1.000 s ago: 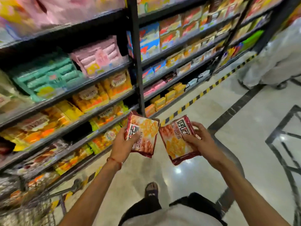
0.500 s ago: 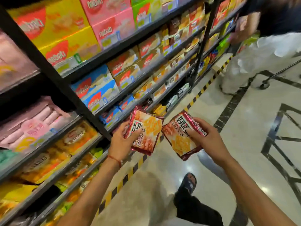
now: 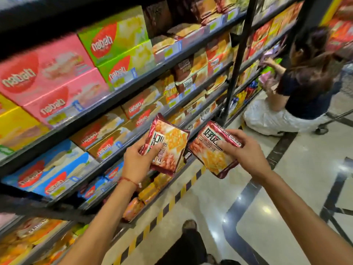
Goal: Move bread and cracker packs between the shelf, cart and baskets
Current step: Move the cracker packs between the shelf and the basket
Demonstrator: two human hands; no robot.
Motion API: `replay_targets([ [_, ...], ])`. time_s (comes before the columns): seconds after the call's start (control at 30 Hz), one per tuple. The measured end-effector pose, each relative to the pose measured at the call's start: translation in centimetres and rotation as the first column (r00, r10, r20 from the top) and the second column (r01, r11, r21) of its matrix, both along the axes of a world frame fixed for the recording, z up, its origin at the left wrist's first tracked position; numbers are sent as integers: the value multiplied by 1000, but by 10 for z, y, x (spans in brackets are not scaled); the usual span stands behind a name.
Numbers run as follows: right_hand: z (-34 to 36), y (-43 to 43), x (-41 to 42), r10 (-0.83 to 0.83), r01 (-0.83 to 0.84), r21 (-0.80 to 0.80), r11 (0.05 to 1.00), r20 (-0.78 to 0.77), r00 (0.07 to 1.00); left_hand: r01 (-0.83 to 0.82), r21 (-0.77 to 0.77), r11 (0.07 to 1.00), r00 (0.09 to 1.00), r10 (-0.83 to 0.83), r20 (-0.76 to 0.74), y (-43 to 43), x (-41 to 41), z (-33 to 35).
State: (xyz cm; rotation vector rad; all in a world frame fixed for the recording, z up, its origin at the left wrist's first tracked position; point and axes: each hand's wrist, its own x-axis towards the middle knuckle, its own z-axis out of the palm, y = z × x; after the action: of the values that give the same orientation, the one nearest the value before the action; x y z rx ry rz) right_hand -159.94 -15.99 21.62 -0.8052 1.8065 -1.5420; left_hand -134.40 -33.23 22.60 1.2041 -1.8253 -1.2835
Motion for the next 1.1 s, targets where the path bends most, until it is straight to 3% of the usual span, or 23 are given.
replay_targets([
  [0.33,42,-124,-185,-29,14,-111,994,-141,990,-23,-197,980,992,-2,-127,-118,-196,32],
  [0.67,86,-231,-329,-159,91,-267,959,-245,956,-142,-192,971,959,87,-269,-200,-344,67],
  [0.83,94,-275,-390,-118,29,-334,942,-251,961,-267,-271,925,927,170,-334,-221,-398,85],
  [1.1,110,-341,-487,108,-205,-374,905,-266,958,-554,-341,759,813,405,-419,-239,-486,107],
])
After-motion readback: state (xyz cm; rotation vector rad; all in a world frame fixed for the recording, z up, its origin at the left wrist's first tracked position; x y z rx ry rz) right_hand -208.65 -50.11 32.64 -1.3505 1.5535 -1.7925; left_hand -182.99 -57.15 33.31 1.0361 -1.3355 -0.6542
